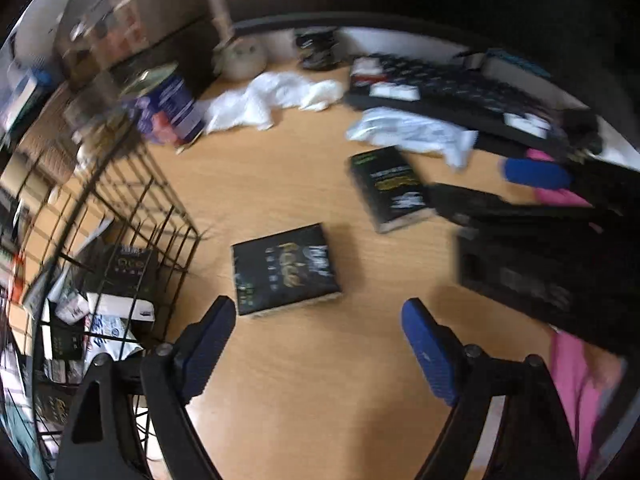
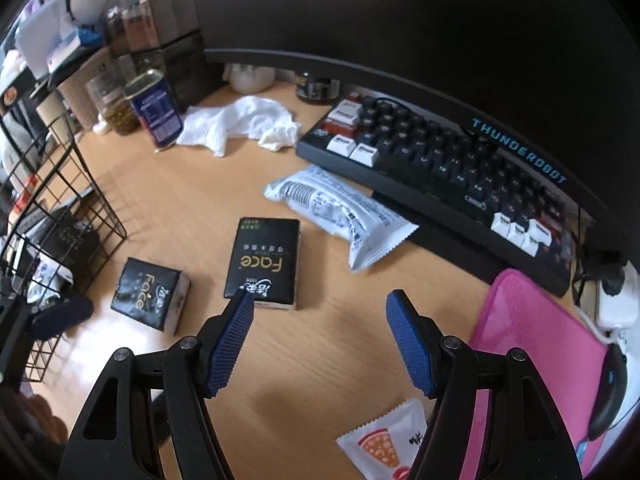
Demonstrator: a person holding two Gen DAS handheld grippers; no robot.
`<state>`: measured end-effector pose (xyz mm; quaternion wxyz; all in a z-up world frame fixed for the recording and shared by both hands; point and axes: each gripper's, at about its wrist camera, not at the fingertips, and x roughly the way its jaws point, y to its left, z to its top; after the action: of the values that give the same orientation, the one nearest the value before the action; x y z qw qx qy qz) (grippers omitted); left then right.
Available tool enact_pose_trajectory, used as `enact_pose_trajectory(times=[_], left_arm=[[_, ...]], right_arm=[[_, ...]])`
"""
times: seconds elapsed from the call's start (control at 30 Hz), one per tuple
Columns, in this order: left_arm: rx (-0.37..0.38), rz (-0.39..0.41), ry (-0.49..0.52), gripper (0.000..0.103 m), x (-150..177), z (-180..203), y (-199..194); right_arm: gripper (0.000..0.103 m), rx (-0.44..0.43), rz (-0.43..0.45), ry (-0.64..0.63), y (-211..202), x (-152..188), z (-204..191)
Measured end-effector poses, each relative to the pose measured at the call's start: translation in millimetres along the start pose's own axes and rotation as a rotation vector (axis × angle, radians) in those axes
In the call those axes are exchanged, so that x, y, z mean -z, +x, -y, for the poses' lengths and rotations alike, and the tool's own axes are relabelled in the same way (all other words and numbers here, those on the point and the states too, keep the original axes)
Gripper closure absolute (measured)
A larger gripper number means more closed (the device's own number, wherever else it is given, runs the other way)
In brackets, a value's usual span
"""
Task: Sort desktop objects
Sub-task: 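Move both tools back over the remaining Face packs on the desk, then grasp a Face pack with the left tool while right tool grasps another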
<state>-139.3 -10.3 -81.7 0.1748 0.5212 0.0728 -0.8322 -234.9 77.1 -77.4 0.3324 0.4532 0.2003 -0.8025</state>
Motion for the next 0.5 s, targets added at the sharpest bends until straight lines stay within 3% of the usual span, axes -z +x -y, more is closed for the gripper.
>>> enact_pose_trajectory(times=[0.23,0.33,0.5], left_arm=[[0.032,-0.019,-0.256,0.017,1,-35,21],[0.052,-0.032,-0.276,0.017,-1,-40,26],[0.019,-0.024,-0.269,0.017,-2,-38,27]], right_arm=[[0.035,-0.013,-0.021,-0.008,22,-12,-7],[0.035,-0.024,-0.031,0.000,33,-18,-12],[0.035,-0.062,-0.041,0.028,44,-27,-18]])
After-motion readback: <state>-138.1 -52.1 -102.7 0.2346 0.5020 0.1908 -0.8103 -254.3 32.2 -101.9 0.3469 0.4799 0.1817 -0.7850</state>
